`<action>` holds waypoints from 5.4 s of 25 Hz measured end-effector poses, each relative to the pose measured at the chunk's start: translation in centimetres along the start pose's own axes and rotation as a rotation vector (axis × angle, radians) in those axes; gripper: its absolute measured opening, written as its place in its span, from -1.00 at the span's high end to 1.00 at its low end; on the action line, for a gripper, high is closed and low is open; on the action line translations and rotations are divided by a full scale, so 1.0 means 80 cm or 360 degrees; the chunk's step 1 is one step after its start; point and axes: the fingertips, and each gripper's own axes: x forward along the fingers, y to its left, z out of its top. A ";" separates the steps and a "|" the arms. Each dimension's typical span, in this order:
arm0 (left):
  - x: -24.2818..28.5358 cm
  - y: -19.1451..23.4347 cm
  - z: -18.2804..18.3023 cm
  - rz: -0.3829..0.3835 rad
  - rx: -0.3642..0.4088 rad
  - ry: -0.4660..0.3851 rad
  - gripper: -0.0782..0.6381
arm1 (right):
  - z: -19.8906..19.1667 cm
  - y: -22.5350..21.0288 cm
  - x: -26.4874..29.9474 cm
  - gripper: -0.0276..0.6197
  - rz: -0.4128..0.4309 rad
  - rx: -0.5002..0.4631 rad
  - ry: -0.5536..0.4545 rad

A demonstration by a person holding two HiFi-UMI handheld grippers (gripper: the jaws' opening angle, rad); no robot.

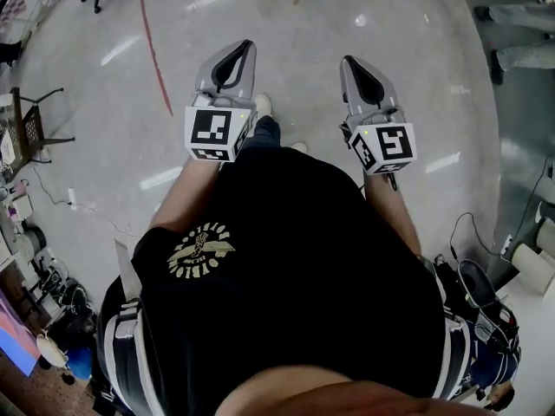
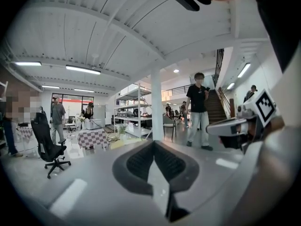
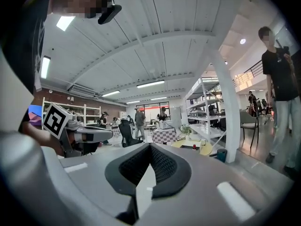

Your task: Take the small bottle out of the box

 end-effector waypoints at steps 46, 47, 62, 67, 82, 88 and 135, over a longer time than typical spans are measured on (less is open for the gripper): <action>0.254 0.226 0.028 -0.0206 -0.0185 -0.0042 0.78 | 0.062 -0.078 0.303 0.90 -0.0180 -0.0003 0.0018; 0.260 0.231 0.026 -0.0197 -0.0190 -0.0033 0.78 | 0.062 -0.082 0.310 0.90 -0.0177 0.0001 0.0014; 0.360 0.253 -0.008 -0.0187 -0.0152 0.0178 0.78 | 0.035 -0.154 0.392 0.90 -0.0124 0.0110 0.0113; 0.385 0.254 0.000 -0.0204 -0.0163 0.0147 0.78 | 0.046 -0.171 0.402 0.90 -0.0142 0.0102 0.0119; 0.501 0.255 0.037 -0.0199 -0.0102 0.0118 0.78 | 0.075 -0.275 0.454 0.90 -0.0171 0.0084 0.0057; 0.540 0.261 0.052 -0.0154 -0.0105 0.0120 0.78 | 0.092 -0.309 0.480 0.90 -0.0124 0.0060 0.0041; 0.661 0.209 0.070 -0.0029 -0.0062 0.0183 0.78 | 0.089 -0.453 0.529 0.90 0.0081 0.0121 0.0050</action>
